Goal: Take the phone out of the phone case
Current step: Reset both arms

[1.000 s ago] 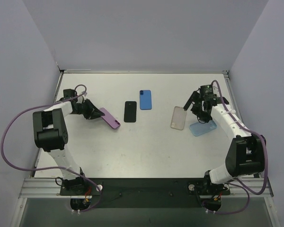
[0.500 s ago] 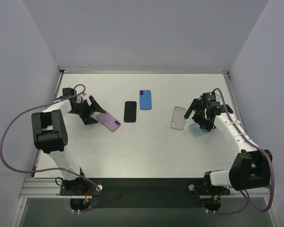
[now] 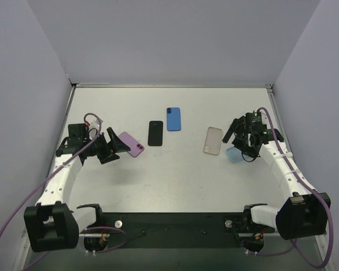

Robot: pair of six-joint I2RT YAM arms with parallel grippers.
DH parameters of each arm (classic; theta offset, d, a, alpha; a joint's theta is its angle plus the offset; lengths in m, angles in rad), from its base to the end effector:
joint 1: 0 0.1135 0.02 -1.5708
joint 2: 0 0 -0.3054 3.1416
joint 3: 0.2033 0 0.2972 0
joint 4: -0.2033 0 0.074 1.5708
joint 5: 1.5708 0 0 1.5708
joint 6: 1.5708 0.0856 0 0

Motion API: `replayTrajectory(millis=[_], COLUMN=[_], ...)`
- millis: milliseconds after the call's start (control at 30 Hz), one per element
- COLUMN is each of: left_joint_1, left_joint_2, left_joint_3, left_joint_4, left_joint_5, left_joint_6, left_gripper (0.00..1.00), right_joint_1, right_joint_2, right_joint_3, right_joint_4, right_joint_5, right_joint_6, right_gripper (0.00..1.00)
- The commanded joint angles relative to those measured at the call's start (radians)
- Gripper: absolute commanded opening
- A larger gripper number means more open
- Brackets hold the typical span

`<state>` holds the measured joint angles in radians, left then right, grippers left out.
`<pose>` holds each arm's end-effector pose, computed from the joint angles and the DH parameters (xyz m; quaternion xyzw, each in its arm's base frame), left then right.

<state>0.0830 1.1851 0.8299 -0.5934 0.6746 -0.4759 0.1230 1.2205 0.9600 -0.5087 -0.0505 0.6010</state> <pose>0.2844 -0.0300 0.2370 -0.1504 0.8914 -0.3654 0.2218 0.3235 0.0443 0.2724 0.2083 0.8966 0.1599 0.3565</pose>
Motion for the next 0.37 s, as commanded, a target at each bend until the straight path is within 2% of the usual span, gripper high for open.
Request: replayTrajectory(millis=[0,200,333], left_joint_1=[-0.011,-0.014,-0.014], left_joint_2=[-0.198,-0.344,-0.363], left_joint_3=[-0.075,-0.104,-0.109], left_joint_4=[0.027,-0.023,-0.029], left_joint_5=[0.042,-0.01,-0.036], left_joint_6=[-0.069,-0.092,-0.102], left_gripper=[0.93,0.93,0.93], right_joint_1=[-0.002,0.0,0.0], right_joint_2=[-0.018,-0.026,-0.036], right_joint_3=[-0.027,-0.05,-0.055], right_joint_4=[-0.034,-0.028,-0.022], right_joint_5=[0.024,0.031,0.037], right_joint_6=[-0.02,-0.03,-0.03], right_gripper=[0.9,0.89,0.89])
